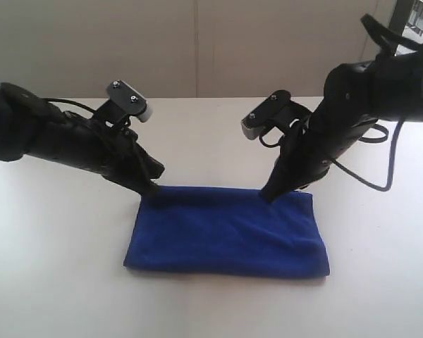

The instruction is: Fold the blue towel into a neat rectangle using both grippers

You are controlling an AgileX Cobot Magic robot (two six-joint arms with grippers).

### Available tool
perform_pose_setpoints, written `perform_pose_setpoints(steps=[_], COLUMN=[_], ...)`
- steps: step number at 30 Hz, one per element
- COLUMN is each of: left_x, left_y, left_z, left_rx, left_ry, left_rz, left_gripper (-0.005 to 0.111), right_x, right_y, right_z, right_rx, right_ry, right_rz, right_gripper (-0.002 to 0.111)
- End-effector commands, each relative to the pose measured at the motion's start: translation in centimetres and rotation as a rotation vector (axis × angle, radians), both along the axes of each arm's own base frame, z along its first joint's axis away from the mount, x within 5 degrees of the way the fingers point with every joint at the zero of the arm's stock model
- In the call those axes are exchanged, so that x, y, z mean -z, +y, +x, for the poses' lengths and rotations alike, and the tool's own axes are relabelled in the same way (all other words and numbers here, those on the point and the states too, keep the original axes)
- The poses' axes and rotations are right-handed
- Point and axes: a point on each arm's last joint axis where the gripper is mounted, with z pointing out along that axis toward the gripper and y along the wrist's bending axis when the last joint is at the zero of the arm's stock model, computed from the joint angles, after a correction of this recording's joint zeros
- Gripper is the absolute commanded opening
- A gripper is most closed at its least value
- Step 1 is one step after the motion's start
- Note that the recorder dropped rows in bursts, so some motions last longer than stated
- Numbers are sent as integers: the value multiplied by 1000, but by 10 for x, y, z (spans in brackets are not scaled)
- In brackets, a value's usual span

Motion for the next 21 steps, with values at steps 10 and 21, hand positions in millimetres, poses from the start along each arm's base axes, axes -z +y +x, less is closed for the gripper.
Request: perform_pose_setpoints(steps=[10, 21], left_x=[60, 67], left_y=[-14, -9], left_z=[33, 41], left_rx=[13, -8], left_ry=[92, 5], left_rz=[62, 140], left_gripper=[0, 0], right_x=[42, 60], right_y=[-9, -10], right_z=[21, 26], right_rx=[47, 21], right_ry=[-9, -11], right_rz=[-2, -35], right_gripper=[0, 0])
